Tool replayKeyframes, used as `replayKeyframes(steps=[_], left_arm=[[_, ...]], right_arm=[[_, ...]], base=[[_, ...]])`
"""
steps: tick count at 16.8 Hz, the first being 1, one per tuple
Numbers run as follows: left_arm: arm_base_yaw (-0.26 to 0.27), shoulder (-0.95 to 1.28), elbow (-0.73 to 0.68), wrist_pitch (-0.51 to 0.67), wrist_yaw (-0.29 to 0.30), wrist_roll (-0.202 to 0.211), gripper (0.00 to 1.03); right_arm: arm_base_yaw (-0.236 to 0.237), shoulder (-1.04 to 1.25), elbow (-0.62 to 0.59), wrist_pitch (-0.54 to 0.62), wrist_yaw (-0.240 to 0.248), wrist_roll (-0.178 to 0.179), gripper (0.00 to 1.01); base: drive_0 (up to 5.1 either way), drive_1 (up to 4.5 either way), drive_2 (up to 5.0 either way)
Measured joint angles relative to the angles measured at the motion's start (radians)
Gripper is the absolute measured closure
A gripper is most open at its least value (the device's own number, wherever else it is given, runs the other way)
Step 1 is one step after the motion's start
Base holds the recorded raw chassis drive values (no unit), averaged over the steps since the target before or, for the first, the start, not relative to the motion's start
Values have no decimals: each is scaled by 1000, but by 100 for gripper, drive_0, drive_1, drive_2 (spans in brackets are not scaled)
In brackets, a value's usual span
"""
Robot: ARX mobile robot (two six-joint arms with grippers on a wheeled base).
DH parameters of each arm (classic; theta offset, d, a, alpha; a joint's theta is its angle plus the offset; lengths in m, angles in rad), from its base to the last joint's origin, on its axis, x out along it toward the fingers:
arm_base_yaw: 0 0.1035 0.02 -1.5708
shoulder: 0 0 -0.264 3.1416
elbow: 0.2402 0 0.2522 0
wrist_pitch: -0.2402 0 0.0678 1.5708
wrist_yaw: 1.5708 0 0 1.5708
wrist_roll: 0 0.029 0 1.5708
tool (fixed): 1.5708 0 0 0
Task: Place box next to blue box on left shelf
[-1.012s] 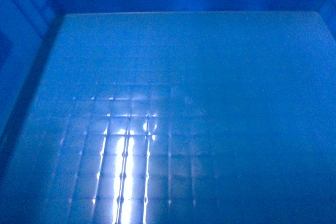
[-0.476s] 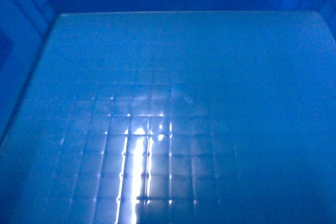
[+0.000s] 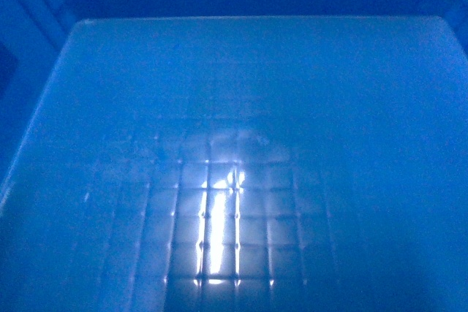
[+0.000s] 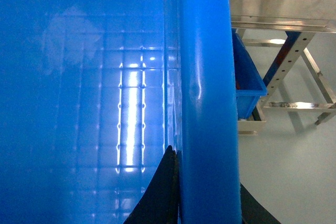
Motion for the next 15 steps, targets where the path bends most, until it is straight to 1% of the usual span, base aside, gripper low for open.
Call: replayKeyframes(steps=[3,15], left_arm=[[0,-3,0,-3,-2,0,93],[0,-5,0,-2,-2,1,93]], right_arm=[[0,2,0,2,0,0,92],[0,4,0,3,-2,1,92]], base=[[-487,254,254],[0,0,0]])
